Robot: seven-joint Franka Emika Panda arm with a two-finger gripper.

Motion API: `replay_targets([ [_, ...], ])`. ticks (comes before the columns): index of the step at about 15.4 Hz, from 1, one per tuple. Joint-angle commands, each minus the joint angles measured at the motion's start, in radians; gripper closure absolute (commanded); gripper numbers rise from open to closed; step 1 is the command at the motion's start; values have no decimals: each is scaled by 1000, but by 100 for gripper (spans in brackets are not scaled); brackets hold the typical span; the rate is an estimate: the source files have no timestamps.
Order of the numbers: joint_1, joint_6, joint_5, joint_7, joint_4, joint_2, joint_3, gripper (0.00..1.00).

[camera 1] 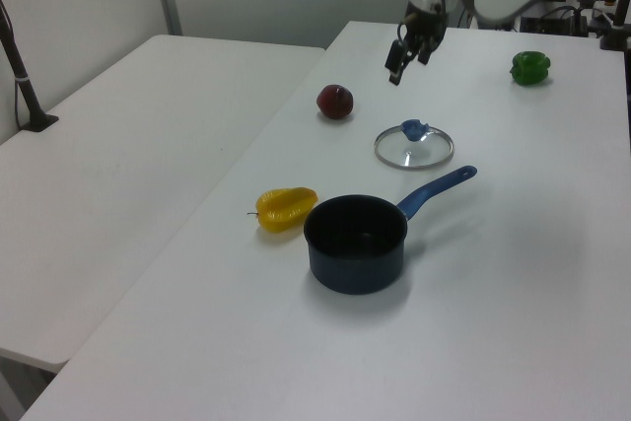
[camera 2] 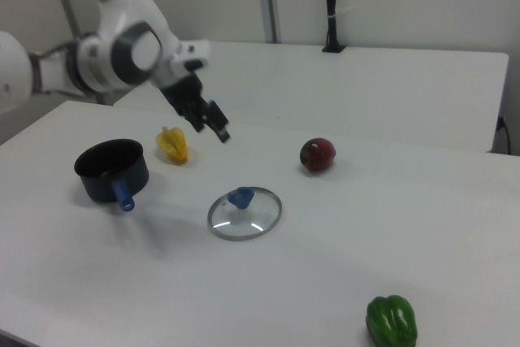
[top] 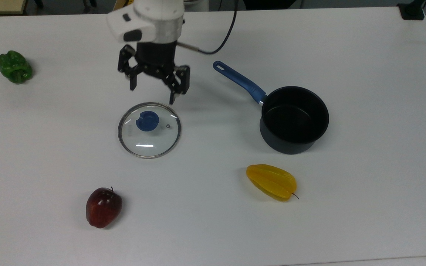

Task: Open lid
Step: 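Open the gripper and raise it away from the lid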

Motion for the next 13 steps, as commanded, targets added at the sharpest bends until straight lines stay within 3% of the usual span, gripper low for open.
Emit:
replay_targets([
  [1, 55, -245, 140, -190, 44, -116, -27, 0],
  [3, 60, -386, 197, -332, 44, -190, -51, 0],
  [6, 123, -536, 208, -400, 44, -245, -136, 0],
  [7, 144, -551, 206, -400, 42, -256, -159, 0],
  [13, 146, -547, 206, -397, 42, -256, -182, 0],
])
